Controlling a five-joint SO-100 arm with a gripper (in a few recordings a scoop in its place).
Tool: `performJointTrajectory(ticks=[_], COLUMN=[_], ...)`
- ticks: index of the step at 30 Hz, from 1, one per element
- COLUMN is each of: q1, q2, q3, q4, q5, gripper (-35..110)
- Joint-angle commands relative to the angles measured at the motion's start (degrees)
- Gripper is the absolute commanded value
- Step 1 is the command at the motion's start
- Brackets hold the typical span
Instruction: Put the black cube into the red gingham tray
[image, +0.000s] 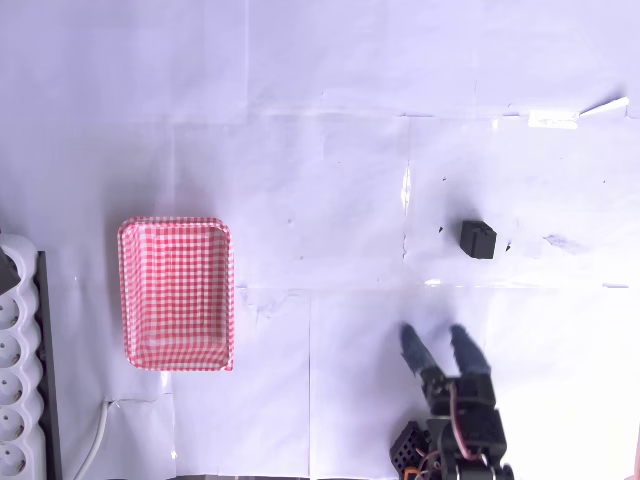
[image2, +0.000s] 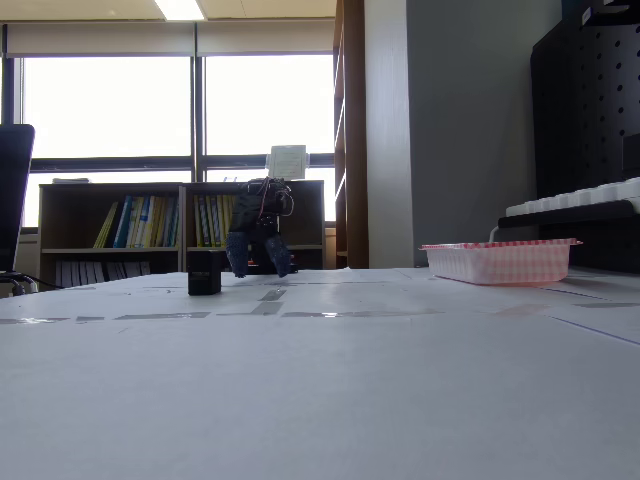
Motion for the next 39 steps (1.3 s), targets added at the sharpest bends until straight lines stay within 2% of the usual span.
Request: performJointTrajectory(ticks=[1,5,24,26,32,36,39], q1=[-0.35,0.0,0.0,0.53,4.13,7.21,9.49], q2=[-6.24,-6.24,-6.06,-3.78,10.46,26.1,39.9], q3=[0.7,0.62,0.62,0.62,0.62,0.88,1.23], q4=[10.46,15.03,14.85,12.92,-12.39,-32.96,-48.43], q5=[-0.18,1.67,1.67,5.45,4.04,3.87,5.8], gripper=[0,1,1,1,1,14,32])
